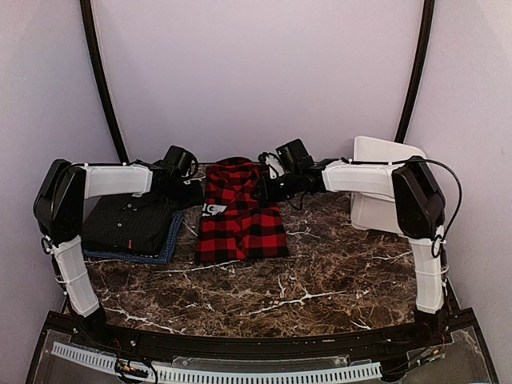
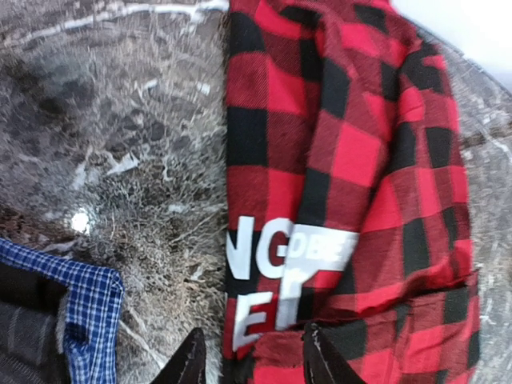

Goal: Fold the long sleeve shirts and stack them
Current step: Fold the rectangle-folded shirt at the center of the board, then pick up the 2/3-rectangle-folded shirt from the center of the board.

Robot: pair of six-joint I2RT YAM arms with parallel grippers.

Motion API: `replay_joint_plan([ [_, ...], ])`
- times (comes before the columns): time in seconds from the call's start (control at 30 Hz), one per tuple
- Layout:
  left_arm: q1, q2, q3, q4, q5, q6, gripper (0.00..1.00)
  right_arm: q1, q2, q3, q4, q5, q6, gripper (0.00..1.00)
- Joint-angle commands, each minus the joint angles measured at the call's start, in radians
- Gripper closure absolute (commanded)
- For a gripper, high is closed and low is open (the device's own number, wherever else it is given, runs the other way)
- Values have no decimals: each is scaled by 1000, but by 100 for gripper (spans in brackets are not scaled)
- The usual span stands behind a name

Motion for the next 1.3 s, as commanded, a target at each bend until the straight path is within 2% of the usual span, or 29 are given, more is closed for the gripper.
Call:
replay_joint_plan([
  [0.0,-26,-131,-55,-25,50,-4,60,-12,-47,-77,13,17,0,68],
  [0.2,-65,-204,-197,35,167,-51,61,-5,-104,-188,47,-1,21,67],
  [0.4,-79,-277,-355,80,225,-105,63,39,-148,-258,37,29,34,68],
  [0.6,-82,-363,-486,95,240,-138,67,47,-252,-410,73,41,75,68],
  [0.97,-85,-396,-615,141,295,-174,68,60,-302,-599,108,43,104,70],
  [1.27,-86,-393,-641,161,311,-182,70,65,-344,-701,100,81,143,67],
])
